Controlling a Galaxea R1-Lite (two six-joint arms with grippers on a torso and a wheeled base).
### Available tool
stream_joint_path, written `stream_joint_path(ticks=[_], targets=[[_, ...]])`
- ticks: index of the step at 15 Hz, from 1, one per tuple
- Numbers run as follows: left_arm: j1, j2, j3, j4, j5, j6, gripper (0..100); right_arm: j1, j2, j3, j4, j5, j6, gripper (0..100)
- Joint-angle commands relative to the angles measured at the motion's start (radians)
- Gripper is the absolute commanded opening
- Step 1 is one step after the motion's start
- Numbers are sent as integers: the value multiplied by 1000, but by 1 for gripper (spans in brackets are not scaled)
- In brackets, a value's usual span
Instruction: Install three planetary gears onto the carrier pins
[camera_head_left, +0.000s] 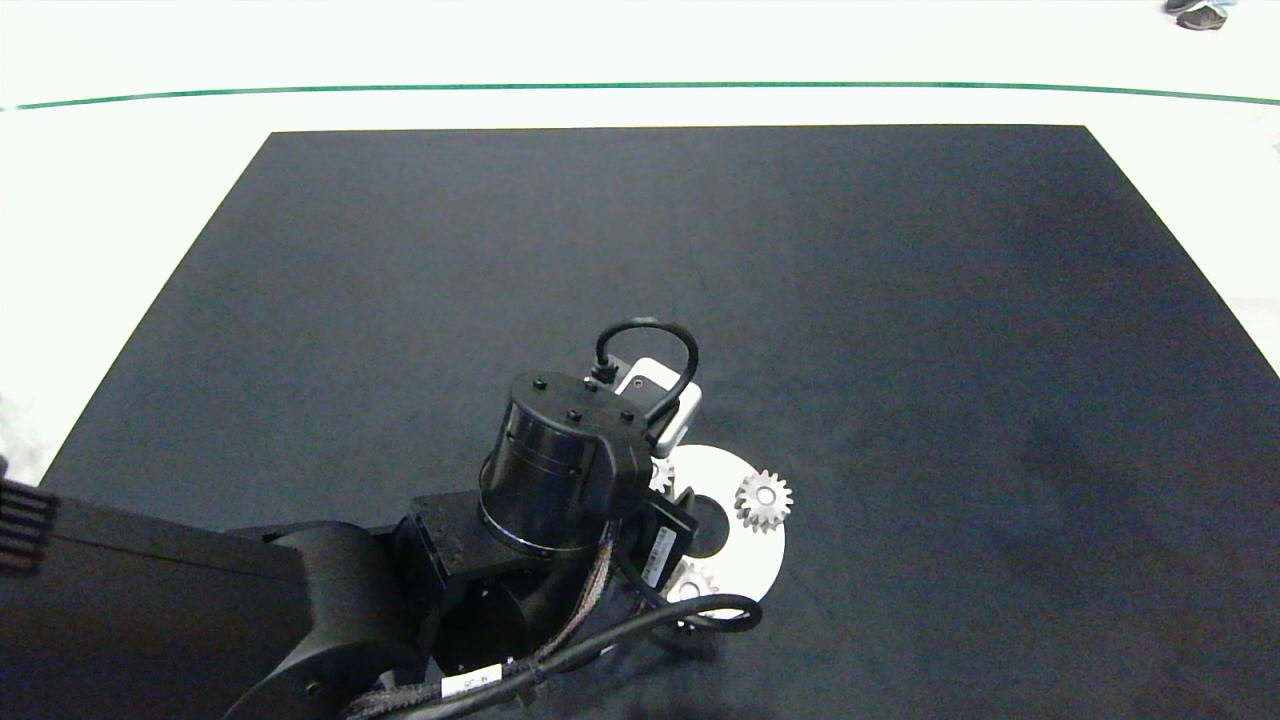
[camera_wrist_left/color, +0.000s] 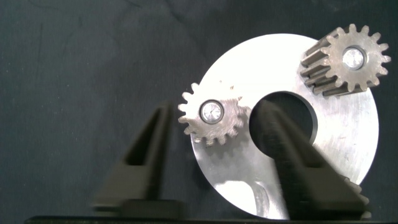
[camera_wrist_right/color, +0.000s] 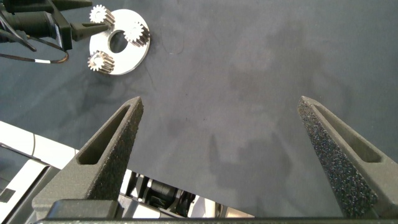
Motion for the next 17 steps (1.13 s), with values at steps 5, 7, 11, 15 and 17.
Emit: stream_joint_path(ticks=[5,7,11,15,17], targets=[[5,-129,3,48,8,-1,100,-1,0,-5,3,-3,16,100],[25,-240,2,142,11,-3,100,-35,-5,-13,8,-3,19,100],[125,-507,66,304,14,-12,100,-103,-69,-63,124,-3,21,100],[361,-838,138,525,18,-10,100,-284,-111,-66,160,-3,21,100],[534,-1011,130,669,18,-7,100,-405,-117,-73,184,-3,19,100]])
